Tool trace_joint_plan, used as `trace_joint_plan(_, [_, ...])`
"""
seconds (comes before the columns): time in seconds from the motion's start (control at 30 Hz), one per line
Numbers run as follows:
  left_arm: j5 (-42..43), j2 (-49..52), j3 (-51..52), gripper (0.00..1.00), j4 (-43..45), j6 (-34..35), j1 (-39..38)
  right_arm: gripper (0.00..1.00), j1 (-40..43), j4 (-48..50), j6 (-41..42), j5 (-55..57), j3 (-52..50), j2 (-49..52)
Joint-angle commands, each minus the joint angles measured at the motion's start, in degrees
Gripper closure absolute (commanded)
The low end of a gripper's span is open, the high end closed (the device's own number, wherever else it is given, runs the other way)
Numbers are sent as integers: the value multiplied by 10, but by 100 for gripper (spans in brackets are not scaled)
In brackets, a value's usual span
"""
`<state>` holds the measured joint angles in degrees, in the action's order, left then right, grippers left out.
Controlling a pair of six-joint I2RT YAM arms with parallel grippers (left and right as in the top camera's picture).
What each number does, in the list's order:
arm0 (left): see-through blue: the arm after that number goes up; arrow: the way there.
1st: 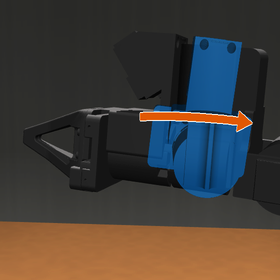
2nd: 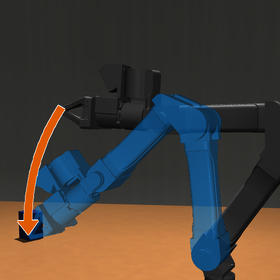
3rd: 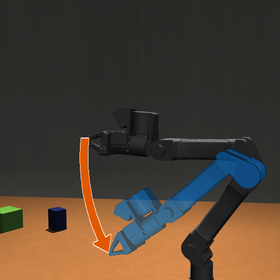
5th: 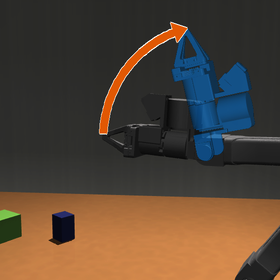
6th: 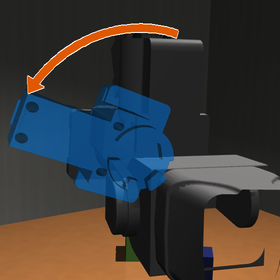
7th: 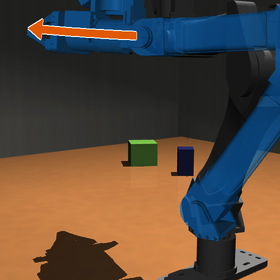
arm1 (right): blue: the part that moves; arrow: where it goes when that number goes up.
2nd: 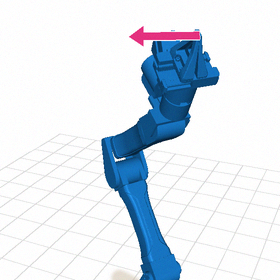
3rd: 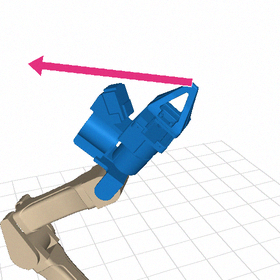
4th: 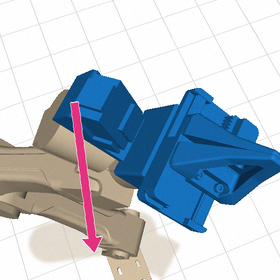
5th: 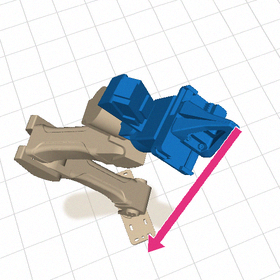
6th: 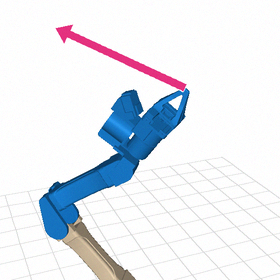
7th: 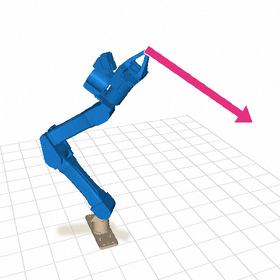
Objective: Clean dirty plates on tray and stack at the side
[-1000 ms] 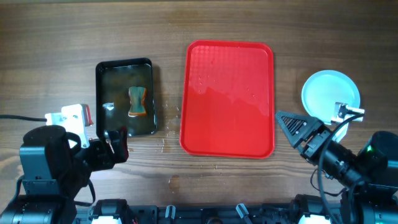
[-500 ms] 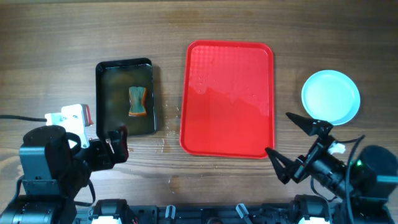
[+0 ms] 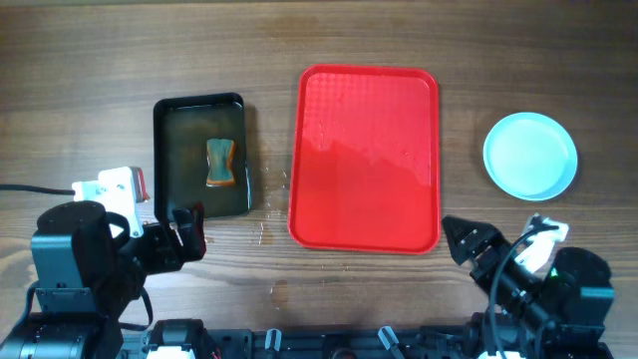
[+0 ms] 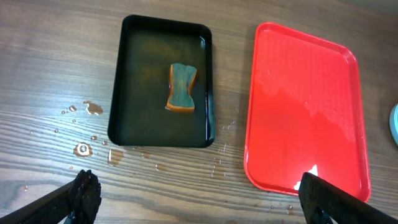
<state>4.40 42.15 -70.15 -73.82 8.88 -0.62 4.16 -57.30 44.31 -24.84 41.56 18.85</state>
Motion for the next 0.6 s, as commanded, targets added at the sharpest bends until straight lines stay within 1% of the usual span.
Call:
trace_joint_plan(0.0, [-2, 0, -8, 0, 0, 5, 4, 0, -2, 94, -322, 68, -3, -29])
trace_joint_plan(0.07, [-2, 0, -8, 0, 0, 5, 4, 0, -2, 144, -398, 68, -15, -42])
trace_joint_plan(0.1, [-2, 0, -8, 0, 0, 5, 4, 0, -2, 156, -410, 68, -23, -48])
trace_joint_plan(0.2, [-2, 0, -8, 0, 0, 5, 4, 0, -2, 220, -413, 68, -78, -84])
trace_joint_plan(0.37, [-2, 0, -8, 0, 0, 5, 4, 0, 0, 296, -414, 71, -187, -161])
trace_joint_plan(0.5, [-2, 0, -8, 0, 0, 5, 4, 0, 0, 342, -455, 70, -252, -187])
trace_joint_plan(0.57, [-2, 0, -8, 0, 0, 5, 4, 0, 0, 369, -459, 70, -277, -187])
